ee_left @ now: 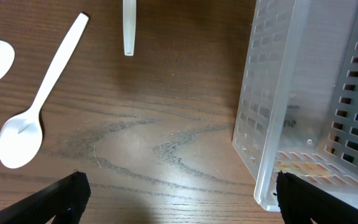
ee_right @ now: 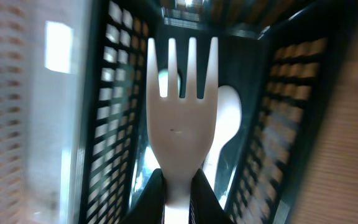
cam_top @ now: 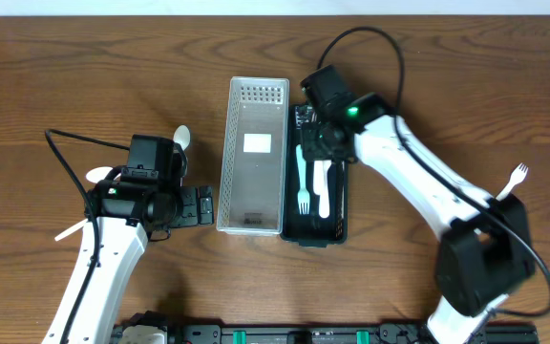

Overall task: Pack container
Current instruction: 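Carry the white fork into the dark basket and release it, then move the right gripper to the last white fork and grasp it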

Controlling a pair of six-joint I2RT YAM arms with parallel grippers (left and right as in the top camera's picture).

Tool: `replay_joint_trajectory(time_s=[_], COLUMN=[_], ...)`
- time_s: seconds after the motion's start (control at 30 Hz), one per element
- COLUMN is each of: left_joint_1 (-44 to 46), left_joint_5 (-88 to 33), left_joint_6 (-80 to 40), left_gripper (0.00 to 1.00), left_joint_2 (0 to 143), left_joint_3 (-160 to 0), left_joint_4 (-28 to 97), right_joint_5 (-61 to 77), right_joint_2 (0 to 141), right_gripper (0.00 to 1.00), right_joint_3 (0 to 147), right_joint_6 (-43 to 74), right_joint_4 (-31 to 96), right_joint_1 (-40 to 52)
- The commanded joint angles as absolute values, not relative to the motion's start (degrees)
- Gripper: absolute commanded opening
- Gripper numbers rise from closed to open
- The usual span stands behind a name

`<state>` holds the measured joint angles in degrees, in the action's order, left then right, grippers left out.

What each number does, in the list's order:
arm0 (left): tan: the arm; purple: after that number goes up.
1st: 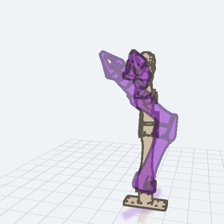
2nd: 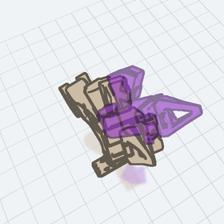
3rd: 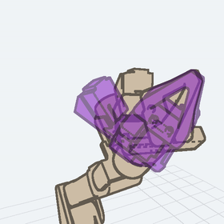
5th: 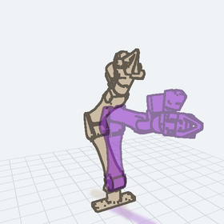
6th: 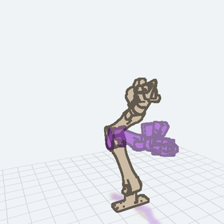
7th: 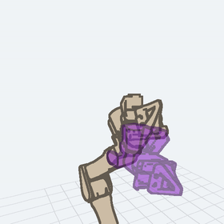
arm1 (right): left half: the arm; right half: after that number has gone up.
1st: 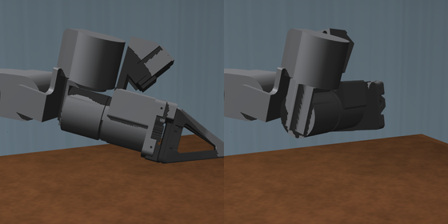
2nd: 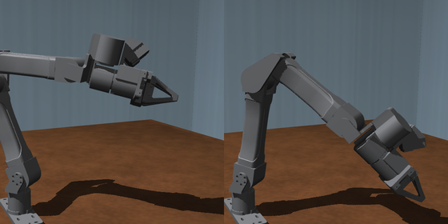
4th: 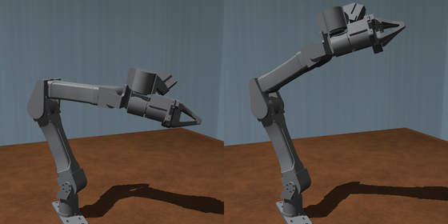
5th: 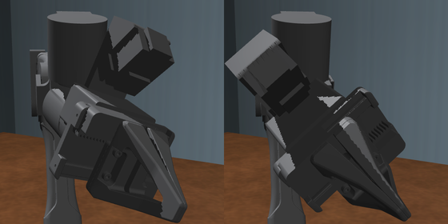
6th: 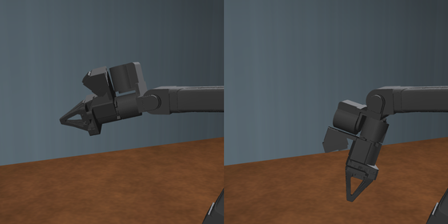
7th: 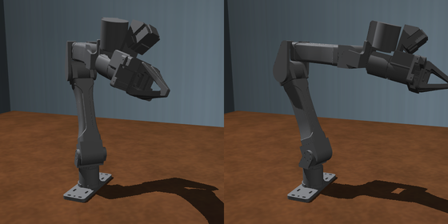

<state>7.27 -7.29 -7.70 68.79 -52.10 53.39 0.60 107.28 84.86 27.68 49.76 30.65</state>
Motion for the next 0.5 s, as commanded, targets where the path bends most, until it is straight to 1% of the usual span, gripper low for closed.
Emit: replay_joint_trajectory(time_s=[0.0, 0.03, 0.07, 0.1, 0.13, 0.33, 0.47], left_joint_1=[7.0, 7.0, 7.0, 7.0, 7.0, 7.0, 7.0], left_joint_5=[-6.7, -6.7, -6.7, -6.7, -6.7, -6.7, -6.6], left_joint_6=[-7.6, -7.6, -7.6, -7.6, -7.6, -7.6, -7.6], left_gripper=[0.98, 0.98, 0.98, 0.98, 0.98, 0.98, 0.98], left_joint_2=[68.8, 68.8, 68.8, 68.8, 68.8, 68.8, 68.8], left_joint_3=[-52.8, -52.8, -52.8, -52.8, -52.8, -52.8, -52.8], left_joint_4=[53.5, 53.5, 53.5, 53.5, 53.5, 53.6, 53.6], right_joint_5=[0.5, 0.5, 0.5, 0.5, 0.5, 0.2, -1.4], right_joint_2=[108.5, 108.4, 108.3, 108.1, 108.0, 106.0, 102.4], right_gripper=[0.09, 0.21, 0.35, 0.45, 0.47, 0.47, 0.47], right_joint_3=[84.8, 84.9, 84.9, 85.1, 85.5, 89.6, 95.6], right_joint_6=[28.3, 27.6, 26.9, 26.4, 25.9, 23.5, 23.5], right_joint_4=[49.1, 48.7, 48.4, 48.4, 48.4, 51.3, 56.9], right_joint_1=[31.9, 31.9, 31.9, 31.9, 31.9, 30.2, 25.3])
